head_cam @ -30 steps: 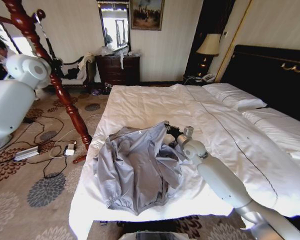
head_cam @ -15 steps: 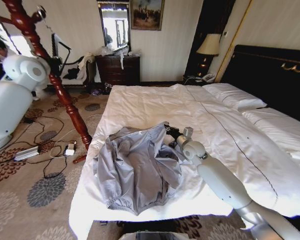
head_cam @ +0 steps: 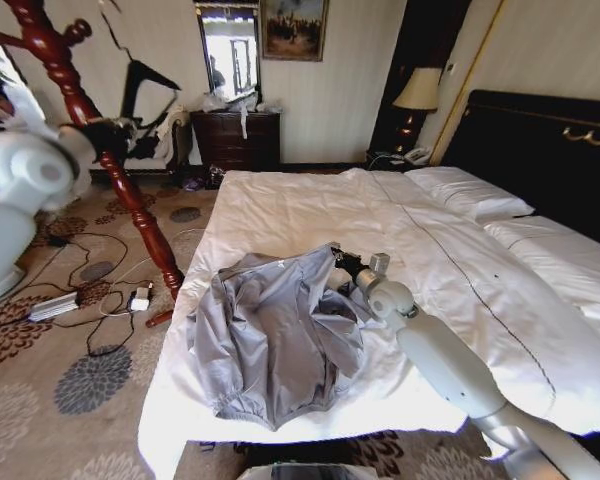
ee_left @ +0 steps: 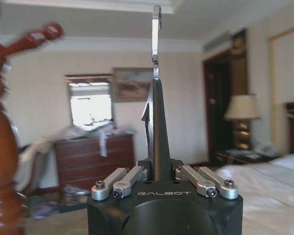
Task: Pick up the clothes from the bed and hang them on the clothes hanger.
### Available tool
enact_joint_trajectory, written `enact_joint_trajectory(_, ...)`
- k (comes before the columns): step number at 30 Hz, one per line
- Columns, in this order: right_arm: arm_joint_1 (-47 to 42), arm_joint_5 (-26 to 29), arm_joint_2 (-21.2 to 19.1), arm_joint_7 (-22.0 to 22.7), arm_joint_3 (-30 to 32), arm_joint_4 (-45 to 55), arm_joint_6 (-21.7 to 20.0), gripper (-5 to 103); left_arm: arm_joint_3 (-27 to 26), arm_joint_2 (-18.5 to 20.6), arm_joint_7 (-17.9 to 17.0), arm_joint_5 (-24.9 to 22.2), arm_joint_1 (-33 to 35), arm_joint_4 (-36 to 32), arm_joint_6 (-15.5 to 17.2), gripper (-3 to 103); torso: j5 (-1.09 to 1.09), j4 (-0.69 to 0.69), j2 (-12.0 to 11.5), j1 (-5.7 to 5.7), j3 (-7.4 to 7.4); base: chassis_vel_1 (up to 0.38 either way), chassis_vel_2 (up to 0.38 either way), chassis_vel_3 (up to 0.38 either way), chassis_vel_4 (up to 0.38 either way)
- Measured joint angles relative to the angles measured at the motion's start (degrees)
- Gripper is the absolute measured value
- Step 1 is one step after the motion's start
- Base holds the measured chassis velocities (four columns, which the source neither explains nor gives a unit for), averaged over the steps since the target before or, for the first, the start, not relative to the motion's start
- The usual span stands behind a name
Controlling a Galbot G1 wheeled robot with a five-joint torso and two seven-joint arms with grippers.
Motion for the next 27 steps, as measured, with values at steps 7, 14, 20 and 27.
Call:
enact_joint_trajectory(7,0.0,0.3,-1.1,-0.2,0.6,0.6,0.0,0,-7.9,5.9,18.1,5.7,15.4,-1.2,-11.0,18,0.00,0.08,0.0,0.00,0.00,0.000,0.000,0.000,0.000)
enact_joint_trajectory(14,-1.6,0.6,-2.3,0.2,2.2,1.5,0.1,0,-10.1,7.9,31.5,9.5,26.3,-3.8,-20.2,18,0.01,-0.04,0.0,0.01,0.01,0.000,0.000,0.000,0.000)
enact_joint_trajectory(20,-2.6,0.6,-3.2,0.5,3.3,1.8,0.0,0,-12.9,6.9,38.1,10.4,34.2,-4.1,-23.6,18,-0.01,0.00,0.0,0.01,0.00,0.000,0.000,0.000,0.000)
enact_joint_trajectory(27,-1.8,0.8,-3.7,0.5,3.0,0.6,-0.1,0,-14.9,7.4,45.2,11.4,41.0,-5.8,-25.9,18,0.01,0.02,0.0,0.01,0.01,0.000,0.000,0.000,0.000)
